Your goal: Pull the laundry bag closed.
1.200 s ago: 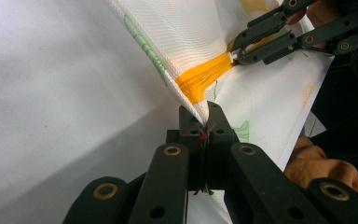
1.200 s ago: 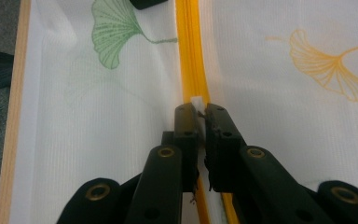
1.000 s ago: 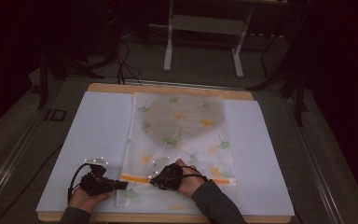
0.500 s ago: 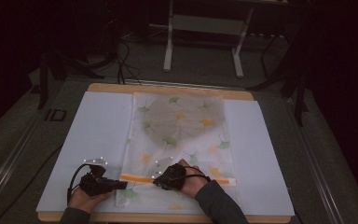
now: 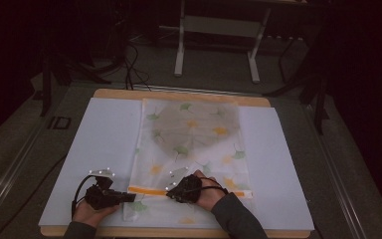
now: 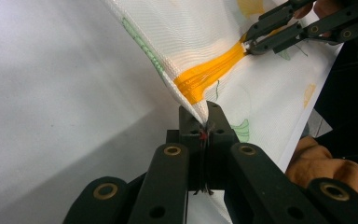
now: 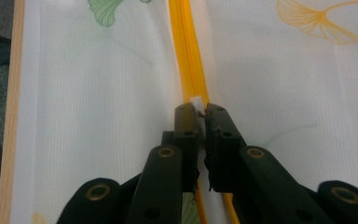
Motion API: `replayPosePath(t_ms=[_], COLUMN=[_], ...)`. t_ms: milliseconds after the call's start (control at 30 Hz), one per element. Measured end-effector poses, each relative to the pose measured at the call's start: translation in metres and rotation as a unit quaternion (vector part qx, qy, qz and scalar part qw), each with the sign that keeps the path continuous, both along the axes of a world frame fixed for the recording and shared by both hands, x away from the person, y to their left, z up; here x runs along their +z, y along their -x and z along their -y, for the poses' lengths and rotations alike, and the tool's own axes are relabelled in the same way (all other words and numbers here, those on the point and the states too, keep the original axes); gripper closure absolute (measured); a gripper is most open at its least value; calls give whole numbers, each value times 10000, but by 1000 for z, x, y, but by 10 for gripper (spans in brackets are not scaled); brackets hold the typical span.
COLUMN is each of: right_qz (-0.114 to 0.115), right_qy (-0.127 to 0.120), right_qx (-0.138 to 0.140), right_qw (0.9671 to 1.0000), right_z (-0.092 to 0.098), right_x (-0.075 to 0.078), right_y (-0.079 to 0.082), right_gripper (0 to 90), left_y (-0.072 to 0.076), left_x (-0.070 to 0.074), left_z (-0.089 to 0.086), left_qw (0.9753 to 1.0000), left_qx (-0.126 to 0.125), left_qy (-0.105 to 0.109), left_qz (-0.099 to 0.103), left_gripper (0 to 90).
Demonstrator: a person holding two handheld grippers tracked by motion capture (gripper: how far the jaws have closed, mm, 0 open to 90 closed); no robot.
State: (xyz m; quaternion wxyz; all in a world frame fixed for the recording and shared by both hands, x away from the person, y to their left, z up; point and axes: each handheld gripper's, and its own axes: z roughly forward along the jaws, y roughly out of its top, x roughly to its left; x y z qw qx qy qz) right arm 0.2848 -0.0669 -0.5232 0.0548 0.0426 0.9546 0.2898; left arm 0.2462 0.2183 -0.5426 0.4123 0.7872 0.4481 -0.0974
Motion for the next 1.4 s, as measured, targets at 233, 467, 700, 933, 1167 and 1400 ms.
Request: replayPosePath(t_ms=[233, 467, 700, 933, 1167, 1400], right_qz=[14, 51, 67, 67, 74, 78], right_qy=[46, 56, 99, 125, 143, 174], right_qx=[17, 10, -17, -41, -51, -62], right_qw=[10000, 10000, 9999, 9999, 9999, 9998], right_z=[3, 6, 11, 17, 22, 25], right_x=[1, 1, 1, 2, 2, 3], right_y=[0, 1, 2, 2, 3, 3], right_gripper=[842, 843, 843, 843, 843, 843], left_y=[0, 1, 1, 1, 1, 1], left_x=[0, 0, 0, 0, 0, 0], left_z=[1, 1, 1, 2, 1, 1], left_qw=[10000, 10000, 9999, 9999, 9999, 9999], left_qx=[6, 10, 11, 10, 8, 7], left_qy=[-51, -78, -103, -124, -123, -126], left_qz=[25, 39, 44, 37, 39, 42], left_gripper=[885, 885, 885, 885, 885, 885])
